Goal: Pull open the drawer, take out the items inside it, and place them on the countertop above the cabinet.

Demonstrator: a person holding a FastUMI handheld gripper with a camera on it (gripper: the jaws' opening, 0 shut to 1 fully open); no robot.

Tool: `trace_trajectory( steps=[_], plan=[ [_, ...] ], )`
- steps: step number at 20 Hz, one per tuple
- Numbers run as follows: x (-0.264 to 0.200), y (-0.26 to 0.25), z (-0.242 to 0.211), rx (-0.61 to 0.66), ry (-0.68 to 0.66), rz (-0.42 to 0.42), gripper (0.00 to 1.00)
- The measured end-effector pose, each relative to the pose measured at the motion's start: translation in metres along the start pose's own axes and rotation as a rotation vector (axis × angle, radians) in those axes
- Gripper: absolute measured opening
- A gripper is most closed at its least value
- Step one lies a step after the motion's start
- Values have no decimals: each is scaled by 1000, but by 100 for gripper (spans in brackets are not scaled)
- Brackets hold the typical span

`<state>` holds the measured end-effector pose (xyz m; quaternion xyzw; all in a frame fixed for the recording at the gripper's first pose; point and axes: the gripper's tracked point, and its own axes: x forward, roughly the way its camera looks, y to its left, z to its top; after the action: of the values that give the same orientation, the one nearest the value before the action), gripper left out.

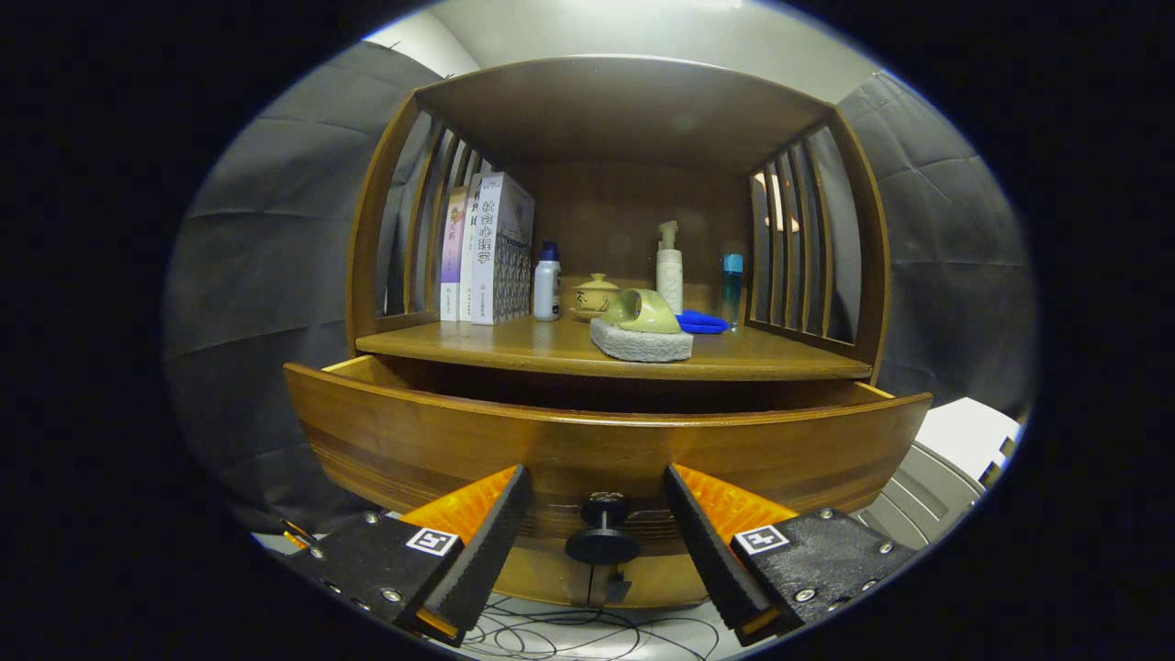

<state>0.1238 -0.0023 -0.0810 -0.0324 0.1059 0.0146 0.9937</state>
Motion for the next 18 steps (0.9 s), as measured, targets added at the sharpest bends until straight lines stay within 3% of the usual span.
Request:
trace_trajectory(
  steps=[18],
  plan=[
    [68, -2, 6, 8, -23, 9, 93]
  ],
)
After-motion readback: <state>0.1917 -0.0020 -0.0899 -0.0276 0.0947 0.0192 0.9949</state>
